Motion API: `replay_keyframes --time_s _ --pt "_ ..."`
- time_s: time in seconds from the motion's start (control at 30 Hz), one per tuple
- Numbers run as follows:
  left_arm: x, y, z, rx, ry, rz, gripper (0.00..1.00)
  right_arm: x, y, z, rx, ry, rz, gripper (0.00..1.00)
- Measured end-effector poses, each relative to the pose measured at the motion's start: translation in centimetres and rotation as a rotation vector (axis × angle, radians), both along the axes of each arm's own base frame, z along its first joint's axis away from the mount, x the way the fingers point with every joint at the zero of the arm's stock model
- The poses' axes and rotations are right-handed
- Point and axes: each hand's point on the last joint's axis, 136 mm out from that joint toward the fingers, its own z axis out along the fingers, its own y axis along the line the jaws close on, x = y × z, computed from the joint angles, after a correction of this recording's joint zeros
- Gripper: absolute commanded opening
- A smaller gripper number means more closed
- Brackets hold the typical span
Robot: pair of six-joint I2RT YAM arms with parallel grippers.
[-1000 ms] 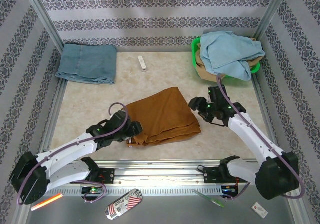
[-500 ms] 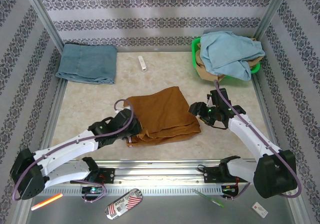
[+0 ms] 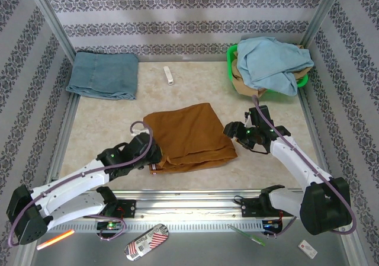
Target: Fold and stack the trousers
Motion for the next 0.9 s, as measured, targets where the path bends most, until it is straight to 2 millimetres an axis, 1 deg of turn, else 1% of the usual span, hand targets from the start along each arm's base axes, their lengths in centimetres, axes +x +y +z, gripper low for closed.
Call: replay_keyframes --time_s 0.07,0.1,0.13,0.17,0.2,0.27,0.3,0.33,0.37,0.4,0.47,0.5,0.57,0.6,0.63,0.67,0.7,0.77,0.8,0.87,0.9 --pt "-0.6 1.1 -1.7 0.020 0.027 0.022 0.26 0.0 0.0 -0.1 -0.001 0.004 0.000 0.66" --pt "-0.7 1.8 -2.4 0.028 0.038 0.040 0.29 0.0 0.0 -0.2 -0.001 0.004 0.000 0.66" --pt "-0.8 2.3 -2.9 0.031 0.047 0.057 0.37 0.0 0.0 -0.2 -0.001 0.006 0.000 0.66" --pt "-0.8 2.9 -3.3 0.033 0.055 0.081 0.49 0.0 0.0 -0.2 -0.001 0.006 0.001 0.66" --pt "-0.7 3.4 -3.6 0.036 0.061 0.102 0.58 0.0 0.0 -0.2 -0.001 0.005 0.001 0.66" --pt "-0.8 4.1 -3.6 0.044 0.071 0.118 0.76 0.0 0.0 -0.1 -0.001 0.005 0.001 0.67" --pt "-0.9 4.3 -3.4 0.053 0.071 0.121 0.81 0.1 0.0 0.0 -0.001 0.004 0.001 0.67" --pt "-1.0 4.6 -2.8 0.062 0.067 0.123 0.82 0.1 0.1 0.1 0.000 0.001 0.001 0.66" --pt "-1.1 5.0 -2.0 0.071 0.059 0.125 0.82 0.3 0.2 0.4 0.002 -0.005 0.003 0.66" --pt "-1.0 5.3 -0.6 0.075 0.039 0.134 0.81 0.4 0.4 0.7 0.003 -0.013 0.009 0.66" --pt "-0.5 5.7 3.0 0.061 -0.023 0.154 0.75 0.6 0.8 1.3 0.007 -0.029 0.020 0.65" --pt "-0.2 5.8 5.1 0.048 -0.059 0.162 0.70 0.7 1.1 1.6 0.009 -0.038 0.030 0.63" --pt "0.4 5.7 8.2 0.026 -0.110 0.161 0.63 0.7 1.8 2.1 0.015 -0.050 0.051 0.57" --pt "0.8 5.3 9.5 0.016 -0.127 0.156 0.58 0.8 2.2 2.2 0.017 -0.054 0.061 0.52" --pt "1.2 4.9 10.0 0.013 -0.129 0.151 0.53 0.9 2.6 2.2 0.017 -0.055 0.072 0.45" --pt "1.8 4.1 10.2 0.013 -0.123 0.134 0.48 1.0 3.0 2.2 0.017 -0.057 0.083 0.35" --pt "2.5 3.0 9.9 0.015 -0.108 0.113 0.43 1.2 3.5 2.0 0.017 -0.053 0.090 0.24" --pt "3.9 0.7 8.5 0.019 -0.069 0.074 0.34 1.3 4.2 1.3 0.014 -0.041 0.102 0.06" --pt "4.6 -0.6 7.4 0.024 -0.043 0.050 0.29 1.4 4.5 0.9 0.012 -0.031 0.102 0.00" --pt "5.5 -2.9 4.8 0.035 0.012 0.009 0.21 1.7 4.8 0.1 0.007 -0.016 0.096 0.00" --pt "5.6 -3.8 3.6 0.033 0.036 -0.010 0.20 1.9 5.0 -0.4 0.004 -0.014 0.098 0.00"
